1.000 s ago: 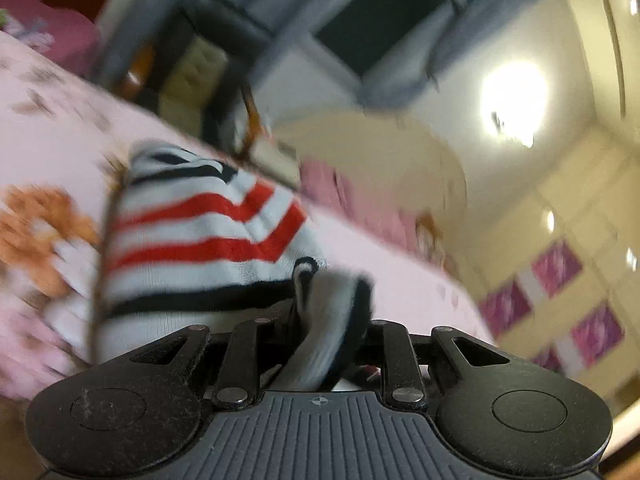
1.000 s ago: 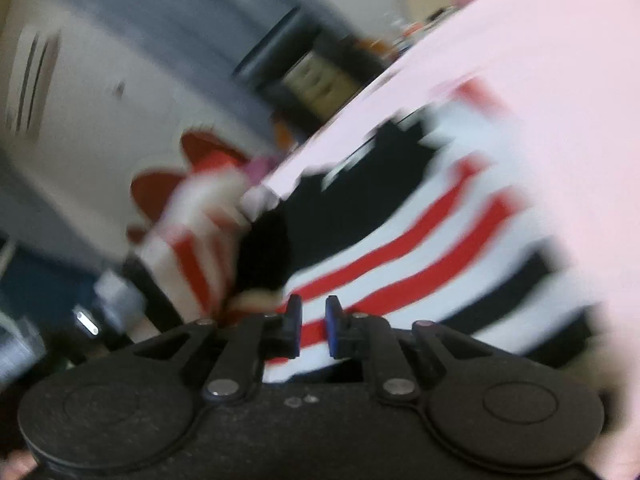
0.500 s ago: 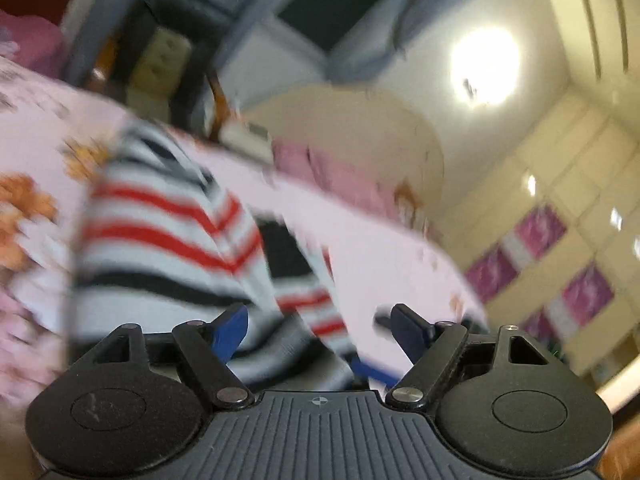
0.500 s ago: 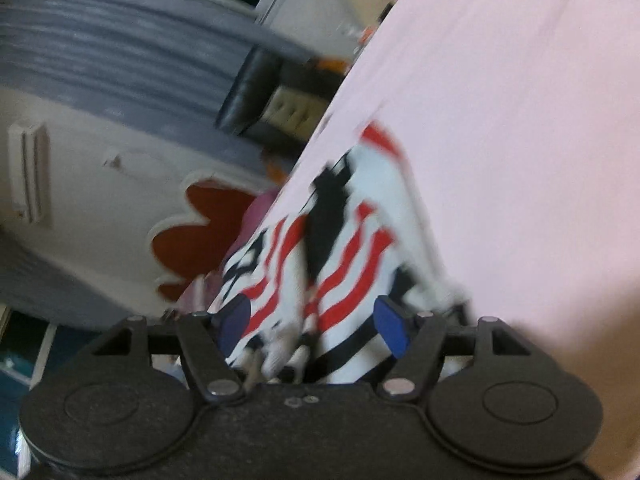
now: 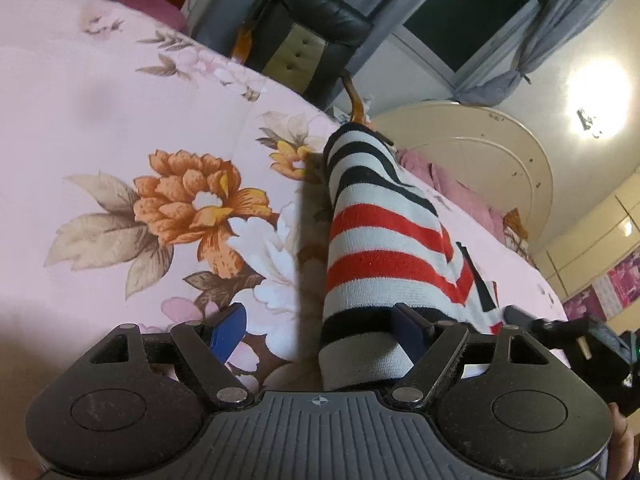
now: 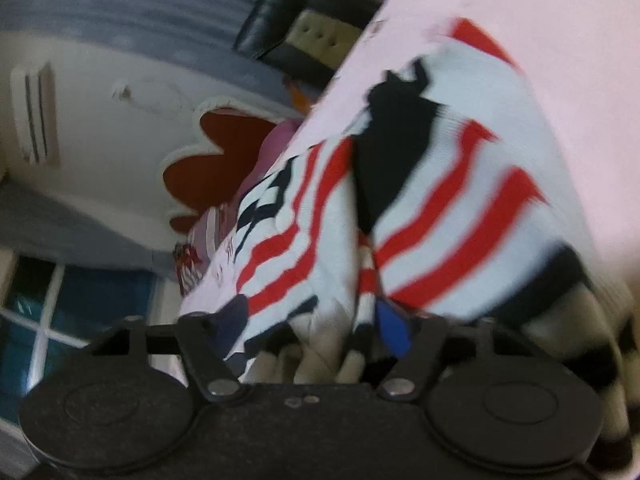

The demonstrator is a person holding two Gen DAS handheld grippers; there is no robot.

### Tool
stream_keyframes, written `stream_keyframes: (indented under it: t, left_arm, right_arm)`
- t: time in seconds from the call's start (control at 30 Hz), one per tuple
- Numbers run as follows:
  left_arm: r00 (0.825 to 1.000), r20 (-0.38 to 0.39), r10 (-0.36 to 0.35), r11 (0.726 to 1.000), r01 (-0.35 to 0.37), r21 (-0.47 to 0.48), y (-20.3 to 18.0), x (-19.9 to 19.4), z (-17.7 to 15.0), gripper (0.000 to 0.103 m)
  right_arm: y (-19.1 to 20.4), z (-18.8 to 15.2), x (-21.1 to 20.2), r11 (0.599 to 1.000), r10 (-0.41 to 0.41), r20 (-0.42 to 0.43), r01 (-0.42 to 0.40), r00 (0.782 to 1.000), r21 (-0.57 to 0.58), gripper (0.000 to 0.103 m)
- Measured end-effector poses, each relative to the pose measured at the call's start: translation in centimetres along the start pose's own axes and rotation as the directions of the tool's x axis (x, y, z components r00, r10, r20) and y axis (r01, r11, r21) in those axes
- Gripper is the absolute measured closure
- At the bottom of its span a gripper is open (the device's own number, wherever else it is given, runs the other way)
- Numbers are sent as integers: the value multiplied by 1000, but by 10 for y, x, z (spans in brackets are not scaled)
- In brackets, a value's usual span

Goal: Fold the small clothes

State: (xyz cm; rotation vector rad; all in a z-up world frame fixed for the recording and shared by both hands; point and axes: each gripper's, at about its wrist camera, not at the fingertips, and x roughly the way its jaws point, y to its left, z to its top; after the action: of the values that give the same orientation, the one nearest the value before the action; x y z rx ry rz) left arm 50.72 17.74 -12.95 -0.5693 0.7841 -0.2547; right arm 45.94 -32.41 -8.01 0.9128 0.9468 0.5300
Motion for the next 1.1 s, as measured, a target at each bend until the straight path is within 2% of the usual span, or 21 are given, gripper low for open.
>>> stream_keyframes:
  t: [0.03, 0.1, 0.17, 0.23, 0.33, 0.4, 0.43, 0.47, 0.5, 0.53, 0.57, 0.6, 0.67, 0.7, 0.73, 0.77, 0.8, 0.83, 0.97, 1.03, 1.1]
  left_arm:
    - [1000, 1, 1, 1000, -1, 0, -2, 6, 0, 25]
    - [1000, 0, 4, 1000, -4, 9, -3, 7, 1, 25]
    - [1000, 18, 14, 999, -15, 30, -9, 5, 5, 25]
    - [999, 41, 17, 999, -19, 49, -15, 3, 9, 25]
    - [999, 30, 11, 998, -13, 64, -26, 10, 15, 25]
    - [1000, 17, 2, 996, -4, 93, -38, 18, 16, 25]
    - [1000, 11, -3, 993, 2, 116, -46, 21, 15, 25]
    - [1000, 5, -7, 990, 6, 141, -55, 24, 13, 25]
    - [1000, -8, -7, 985, 9, 172, -64, 29, 10, 25]
    - [1000, -16, 4, 979, 0, 201, -72, 33, 8, 25]
    - [999, -12, 30, 973, -27, 229, -80, 35, 3, 25]
    - [999, -1, 41, 971, -40, 238, -83, 36, 1, 25]
    - [999, 18, 34, 977, -37, 211, -81, 30, -3, 25]
    - [999, 30, 25, 983, -30, 183, -77, 25, -5, 25]
    - [999, 43, 17, 986, -24, 164, -72, 19, -6, 25]
    - [998, 62, 16, 988, -25, 149, -66, 13, -8, 25]
    - [997, 72, 23, 990, -33, 140, -61, 8, -10, 25]
    - [997, 76, 26, 991, -36, 127, -55, 4, -12, 25]
    - [998, 65, 19, 998, -23, 54, -30, 1, -14, 25]
    - [999, 50, 8, 999, -9, 35, -24, 4, -15, 25]
    - [999, 38, -11, 1000, 11, 2, -18, 7, -15, 25]
  right_arm:
    - [5, 2, 6, 999, -27, -18, 26, 999, -41, 58]
    - [17, 0, 14, 983, -107, -21, 103, 994, -152, 70]
    - [34, -8, 16, 935, -179, 18, 176, 984, -307, 74]
    - [53, -19, 10, 863, -226, 86, 240, 970, -444, 80]
    - [84, -46, -9, 691, -227, 225, 320, 948, -648, 85]
    - [97, -61, -23, 583, -220, 303, 374, 927, -721, 91]
    - [99, -64, -28, 553, -218, 328, 394, 919, -734, 93]
    - [100, -67, -37, 535, -217, 357, 417, 909, -735, 101]
    - [97, -66, -44, 534, -224, 382, 441, 897, -721, 102]
    - [91, -64, -52, 550, -229, 390, 450, 892, -704, 102]
    - [84, -56, -56, 597, -235, 371, 435, 898, -675, 102]
    - [73, -46, -61, 670, -230, 325, 392, 917, -631, 102]
    - [51, -29, -66, 785, -224, 257, 330, 940, -524, 95]
    - [42, -23, -68, 834, -210, 234, 299, 949, -464, 79]
    - [33, -19, -69, 873, -186, 211, 260, 960, -412, 57]
    - [25, -18, -69, 911, -157, 196, 218, 968, -350, 46]
    - [19, -18, -71, 935, -128, 195, 184, 972, -304, 36]
    - [12, -17, -72, 957, -93, 186, 140, 978, -254, 35]
    - [-2, -14, -48, 993, -6, 76, 15, 997, -121, 38]
    - [-4, -16, -34, 997, 12, 12, -11, 1000, -79, 41]
    - [-3, -18, -21, 998, 11, -20, -13, 1000, -62, 49]
